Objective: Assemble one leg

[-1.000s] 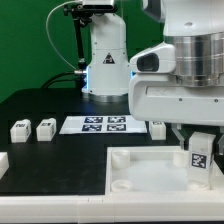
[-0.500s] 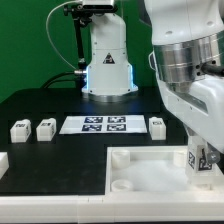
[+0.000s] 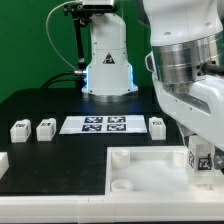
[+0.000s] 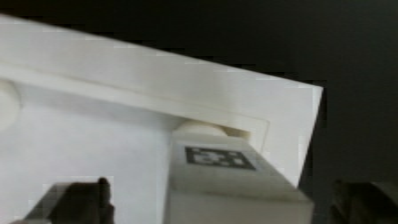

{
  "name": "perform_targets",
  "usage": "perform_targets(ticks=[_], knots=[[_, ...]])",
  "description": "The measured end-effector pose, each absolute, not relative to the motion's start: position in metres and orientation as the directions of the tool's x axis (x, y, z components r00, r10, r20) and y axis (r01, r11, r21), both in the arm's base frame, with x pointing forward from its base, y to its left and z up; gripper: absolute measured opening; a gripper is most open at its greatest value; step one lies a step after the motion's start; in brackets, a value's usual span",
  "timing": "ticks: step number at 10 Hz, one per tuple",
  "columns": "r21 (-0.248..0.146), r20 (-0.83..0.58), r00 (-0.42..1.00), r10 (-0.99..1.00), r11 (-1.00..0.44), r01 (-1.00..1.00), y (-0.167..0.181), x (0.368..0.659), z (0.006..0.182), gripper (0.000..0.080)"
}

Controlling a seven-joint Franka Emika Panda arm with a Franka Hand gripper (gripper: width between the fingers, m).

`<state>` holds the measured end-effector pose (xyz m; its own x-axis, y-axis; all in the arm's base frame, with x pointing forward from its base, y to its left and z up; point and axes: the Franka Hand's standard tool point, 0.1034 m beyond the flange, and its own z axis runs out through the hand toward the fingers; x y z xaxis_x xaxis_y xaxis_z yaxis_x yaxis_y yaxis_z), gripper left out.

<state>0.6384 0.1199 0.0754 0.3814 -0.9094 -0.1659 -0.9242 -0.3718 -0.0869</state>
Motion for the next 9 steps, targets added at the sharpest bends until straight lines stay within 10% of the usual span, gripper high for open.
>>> perform_targets(ticks=[6, 9], knots=[[-0.089, -0.011, 0.964, -0.266, -0.96, -0.266, 0.1152, 0.6414, 0.079, 0.0649], [-0.075, 0.023, 0.999, 0.049, -0.996, 0.05, 0.1141, 0.6425, 0.0786, 0.0623]])
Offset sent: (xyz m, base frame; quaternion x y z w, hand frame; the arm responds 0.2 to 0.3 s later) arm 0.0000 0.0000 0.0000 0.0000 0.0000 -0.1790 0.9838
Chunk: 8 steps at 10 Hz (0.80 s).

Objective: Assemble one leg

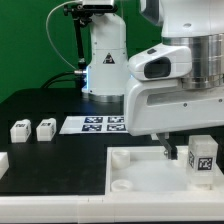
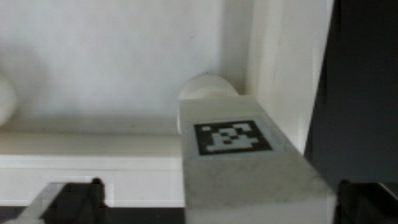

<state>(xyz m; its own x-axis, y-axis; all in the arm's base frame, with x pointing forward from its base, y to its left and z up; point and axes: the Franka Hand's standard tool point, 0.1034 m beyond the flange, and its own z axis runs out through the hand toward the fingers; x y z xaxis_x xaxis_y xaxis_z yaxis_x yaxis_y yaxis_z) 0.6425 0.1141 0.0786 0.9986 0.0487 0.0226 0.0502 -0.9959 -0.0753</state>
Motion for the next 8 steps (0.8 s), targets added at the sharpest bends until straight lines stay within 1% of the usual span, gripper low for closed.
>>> perform_targets(ticks=[1, 2, 3, 4, 5, 6, 7, 8], knots=[[-0.078, 0.019, 1.0, 0.003, -0.997, 0.005, 0.1145, 0.6424, 0.0785, 0.0623], [-0.08, 0.018, 1.0, -0.009, -0.997, -0.008, 0.1146, 0.6424, 0.0783, 0.0452], [-0.083, 0.007, 0.992, -0.129, -0.988, -0.128, 0.1149, 0.6422, 0.0783, 0.0288], [-0.083, -0.003, 0.967, -0.255, -0.964, -0.254, 0.1144, 0.6423, 0.0781, 0.0291], [-0.083, -0.01, 0.944, -0.33, -0.94, -0.33, 0.1142, 0.6423, 0.078, 0.0291], [-0.084, -0.029, 0.858, -0.512, -0.854, -0.513, 0.113, 0.6425, 0.0774, 0.0291], [-0.084, -0.054, 0.724, -0.688, -0.719, -0.69, 0.1108, 0.6428, 0.077, 0.0291], [-0.077, -0.095, 0.552, -0.828, -0.547, -0.833, 0.1089, 0.6427, 0.0768, 0.0291]])
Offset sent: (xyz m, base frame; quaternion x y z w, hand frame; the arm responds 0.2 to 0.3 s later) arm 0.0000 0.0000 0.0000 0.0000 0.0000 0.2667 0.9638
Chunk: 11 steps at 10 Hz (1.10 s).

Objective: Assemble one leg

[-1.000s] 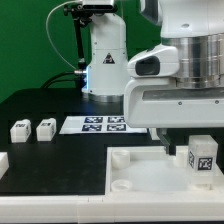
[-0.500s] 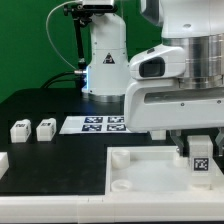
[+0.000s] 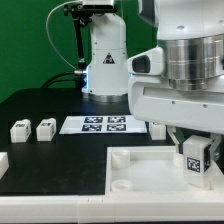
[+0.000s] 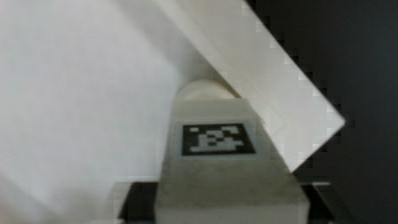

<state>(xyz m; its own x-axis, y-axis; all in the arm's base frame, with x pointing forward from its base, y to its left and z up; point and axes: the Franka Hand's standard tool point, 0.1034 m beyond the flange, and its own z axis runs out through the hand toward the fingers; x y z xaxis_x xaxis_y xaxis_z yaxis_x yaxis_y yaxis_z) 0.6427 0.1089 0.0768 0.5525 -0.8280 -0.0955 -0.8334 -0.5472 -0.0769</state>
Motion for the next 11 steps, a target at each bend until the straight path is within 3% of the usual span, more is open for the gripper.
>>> perform_targets(ticks=[3, 4, 5, 6, 7, 8, 9, 11], knots=[[-0.005, -0.14, 0.014, -0.99, -0.014, -1.0, 0.116, 0.64, 0.075, 0.0292], [0.0, -0.134, -0.047, -0.99, 0.047, -0.999, 0.12, 0.64, 0.076, 0.0292], [-0.004, -0.136, -0.018, -0.991, 0.018, -1.0, 0.119, 0.64, 0.076, 0.0292], [-0.009, -0.136, 0.018, -0.991, -0.017, -1.0, 0.12, 0.64, 0.076, 0.0373], [-0.016, -0.131, 0.085, -0.988, -0.084, -0.996, 0.12, 0.64, 0.076, 0.0373], [-0.036, -0.116, 0.287, -0.951, -0.284, -0.958, 0.119, 0.639, 0.076, 0.0568], [-0.055, -0.096, 0.482, -0.871, -0.479, -0.876, 0.117, 0.64, 0.077, 0.0624], [-0.072, -0.084, 0.639, -0.764, -0.635, -0.769, 0.117, 0.64, 0.076, 0.0644]])
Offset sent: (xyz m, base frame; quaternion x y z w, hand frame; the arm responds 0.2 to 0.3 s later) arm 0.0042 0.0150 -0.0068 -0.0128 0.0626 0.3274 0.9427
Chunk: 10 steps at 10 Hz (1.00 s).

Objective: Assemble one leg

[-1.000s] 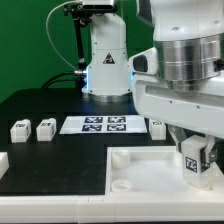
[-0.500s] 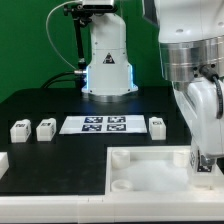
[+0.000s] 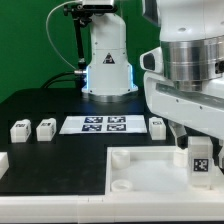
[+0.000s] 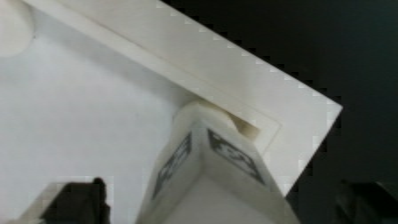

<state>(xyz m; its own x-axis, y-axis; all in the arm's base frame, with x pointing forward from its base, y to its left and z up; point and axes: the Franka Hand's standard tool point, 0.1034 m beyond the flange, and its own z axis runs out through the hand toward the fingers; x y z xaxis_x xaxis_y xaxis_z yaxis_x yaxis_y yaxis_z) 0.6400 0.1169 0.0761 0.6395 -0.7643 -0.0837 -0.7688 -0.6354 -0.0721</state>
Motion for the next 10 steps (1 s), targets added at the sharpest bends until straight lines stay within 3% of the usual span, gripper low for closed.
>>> perform_targets(ticks=[2, 3, 5, 7, 9, 10], knots=[[-0.078, -0.057, 0.8, -0.598, -0.796, -0.6, 0.115, 0.64, 0.076, 0.0648], [-0.062, -0.025, 0.913, -0.407, -0.911, -0.408, 0.114, 0.64, 0.076, 0.0649], [-0.05, 0.001, 0.989, -0.146, -0.988, -0.146, 0.119, 0.64, 0.076, 0.0649], [-0.055, 0.013, 0.975, -0.221, -0.974, -0.219, 0.125, 0.64, 0.076, 0.0649], [-0.061, 0.004, 0.946, -0.323, -0.945, -0.322, 0.126, 0.64, 0.075, 0.0386], [-0.058, -0.005, 0.917, -0.399, -0.915, -0.399, 0.123, 0.639, 0.075, 0.0386]])
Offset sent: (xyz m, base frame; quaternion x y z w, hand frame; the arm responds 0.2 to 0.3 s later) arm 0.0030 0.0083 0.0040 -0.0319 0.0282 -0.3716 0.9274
